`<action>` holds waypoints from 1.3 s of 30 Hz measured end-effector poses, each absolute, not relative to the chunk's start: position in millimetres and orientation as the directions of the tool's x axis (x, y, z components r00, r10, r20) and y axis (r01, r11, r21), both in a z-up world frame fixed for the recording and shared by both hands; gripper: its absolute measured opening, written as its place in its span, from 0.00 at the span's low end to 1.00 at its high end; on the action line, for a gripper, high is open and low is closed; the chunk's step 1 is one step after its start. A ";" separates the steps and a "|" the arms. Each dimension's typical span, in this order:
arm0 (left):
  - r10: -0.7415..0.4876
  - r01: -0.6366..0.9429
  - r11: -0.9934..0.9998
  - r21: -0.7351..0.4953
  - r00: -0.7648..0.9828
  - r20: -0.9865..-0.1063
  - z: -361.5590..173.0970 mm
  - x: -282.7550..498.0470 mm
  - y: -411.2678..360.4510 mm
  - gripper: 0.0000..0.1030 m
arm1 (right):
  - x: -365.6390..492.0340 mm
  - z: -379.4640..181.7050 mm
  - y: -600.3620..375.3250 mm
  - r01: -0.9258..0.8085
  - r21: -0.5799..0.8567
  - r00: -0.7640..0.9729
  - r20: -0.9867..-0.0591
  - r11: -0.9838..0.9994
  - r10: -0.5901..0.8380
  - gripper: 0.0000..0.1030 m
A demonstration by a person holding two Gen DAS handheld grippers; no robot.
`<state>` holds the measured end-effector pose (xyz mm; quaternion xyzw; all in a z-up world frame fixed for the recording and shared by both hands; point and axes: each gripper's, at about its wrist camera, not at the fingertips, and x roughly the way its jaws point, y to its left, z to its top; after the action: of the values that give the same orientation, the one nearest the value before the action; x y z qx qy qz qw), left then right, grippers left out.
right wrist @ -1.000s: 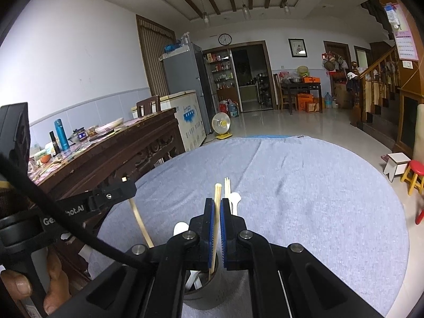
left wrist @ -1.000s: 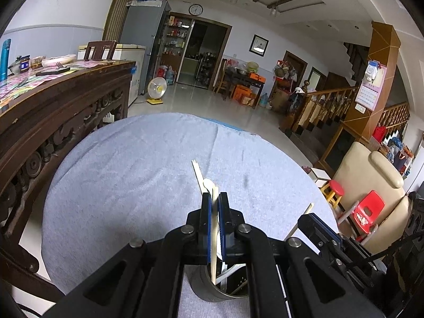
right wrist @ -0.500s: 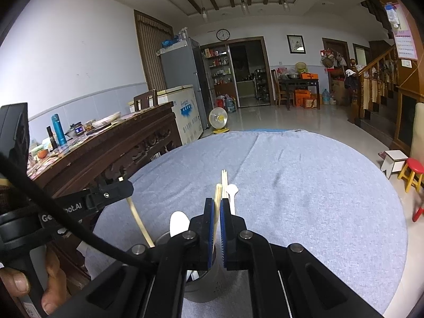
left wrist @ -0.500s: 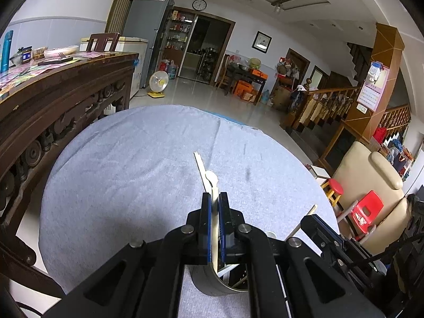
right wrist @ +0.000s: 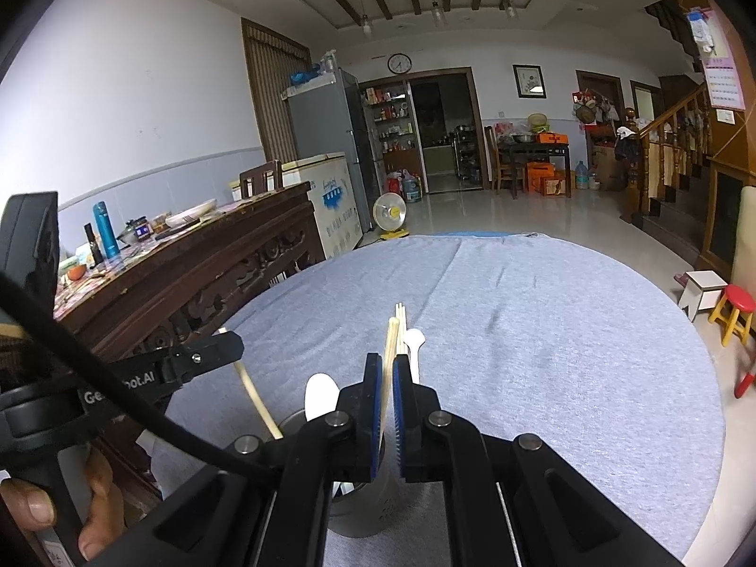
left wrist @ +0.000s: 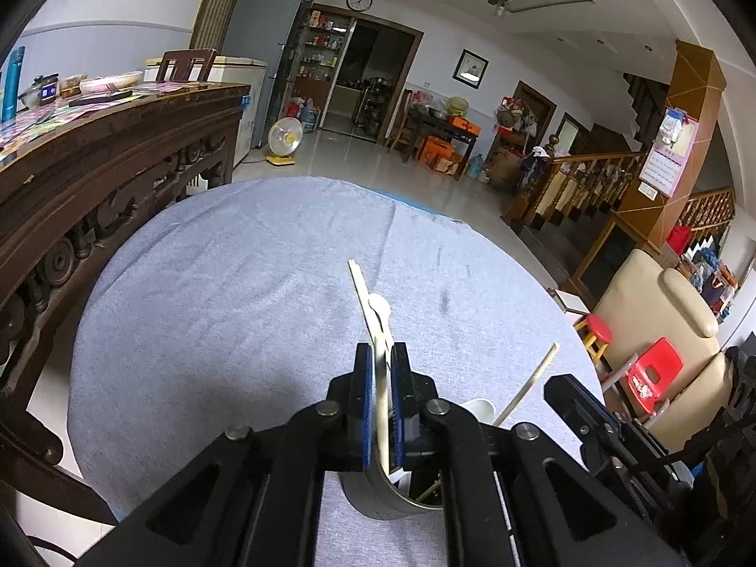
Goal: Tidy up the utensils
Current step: 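Lower both held chopsticks into the dark cup, then open both tools to release the chopsticks into the cup, then move the right tool over the white spoon while the left tool moves to the chopsticks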
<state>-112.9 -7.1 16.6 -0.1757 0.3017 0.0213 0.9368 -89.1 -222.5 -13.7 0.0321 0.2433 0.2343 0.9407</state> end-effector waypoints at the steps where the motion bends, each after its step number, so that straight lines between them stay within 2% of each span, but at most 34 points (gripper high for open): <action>1: -0.064 -0.149 0.937 -0.317 0.817 -0.574 16.8 -113.8 -6.9 0.09 | -89.4 -13.5 -223.7 -0.423 0.179 0.773 -0.440 0.888 0.457 0.06; 2: -0.061 -0.155 0.934 -0.321 0.817 -0.573 17.7 -114.7 -5.4 0.13 | -89.3 -13.0 -225.1 -0.422 0.182 0.774 -0.439 0.888 0.457 0.06; 4: -0.063 -0.162 0.926 -0.340 0.823 -0.564 20.0 -117.7 -0.6 0.46 | -89.6 -11.7 -228.5 -0.416 0.189 0.779 -0.431 0.890 0.456 0.06; 6: -0.050 -0.173 0.918 -0.355 0.841 -0.539 25.4 -123.7 4.6 0.58 | -90.3 -9.1 -231.7 -0.414 0.200 0.780 -0.424 0.888 0.459 0.07; 8: -0.035 -0.181 0.916 -0.358 0.853 -0.521 31.6 -128.3 8.6 0.59 | -91.1 -4.8 -235.9 -0.410 0.210 0.786 -0.413 0.888 0.461 0.17; 10: -0.028 -0.191 0.911 -0.367 0.857 -0.514 36.4 -130.5 13.9 0.60 | -93.2 -0.1 -243.2 -0.406 0.229 0.793 -0.394 0.885 0.466 0.42; 12: -0.023 -0.204 0.899 -0.386 0.860 -0.509 42.0 -132.0 25.2 0.61 | -94.6 6.4 -253.7 -0.403 0.253 0.798 -0.373 0.880 0.473 0.61; 13: -0.018 -0.218 0.891 -0.398 0.860 -0.511 44.4 -132.5 32.4 0.62 | -94.9 9.4 -260.8 -0.398 0.265 0.802 -0.365 0.879 0.473 0.64; 15: -0.004 -0.255 0.870 -0.422 0.853 -0.523 49.1 -130.7 51.4 0.64 | -90.1 14.2 -280.9 -0.387 0.300 0.794 -0.372 0.872 0.480 0.64; 18: 0.019 -0.321 0.832 -0.453 0.832 -0.555 50.9 -124.7 83.2 0.64 | -72.5 14.6 -311.3 -0.339 0.352 0.769 -0.430 0.872 0.473 0.64; 22: 0.025 -0.403 0.800 -0.444 0.762 -0.648 40.3 -100.5 115.2 0.64 | -27.7 -2.2 -358.0 -0.228 0.393 0.692 -0.578 0.891 0.432 0.64; 27: -0.060 -0.432 0.799 -0.418 0.634 -0.771 10.7 -51.1 131.9 0.64 | 35.2 -36.6 -380.8 -0.174 0.375 0.511 -0.756 0.910 0.409 0.63; 32: -0.127 -0.393 0.841 -0.371 0.524 -0.842 -14.4 -0.7 124.9 0.64 | 94.9 -65.8 -367.2 -0.209 0.406 0.328 -0.828 0.890 0.455 0.62; 34: -0.160 -0.356 0.863 -0.358 0.480 -0.863 -23.2 18.6 119.4 0.64 | 118.7 -77.5 -358.1 -0.211 0.428 0.253 -0.844 0.879 0.472 0.53; 39: -0.157 -0.328 0.892 -0.311 0.421 -0.893 -38.6 60.3 111.4 0.64 | 159.1 -96.8 -309.1 -0.258 0.431 0.116 -0.875 0.865 0.471 0.46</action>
<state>60.3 111.4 -38.6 -0.2263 0.5354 0.0525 0.8120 159.1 -309.1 -96.8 0.0860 0.6178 0.2455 0.7420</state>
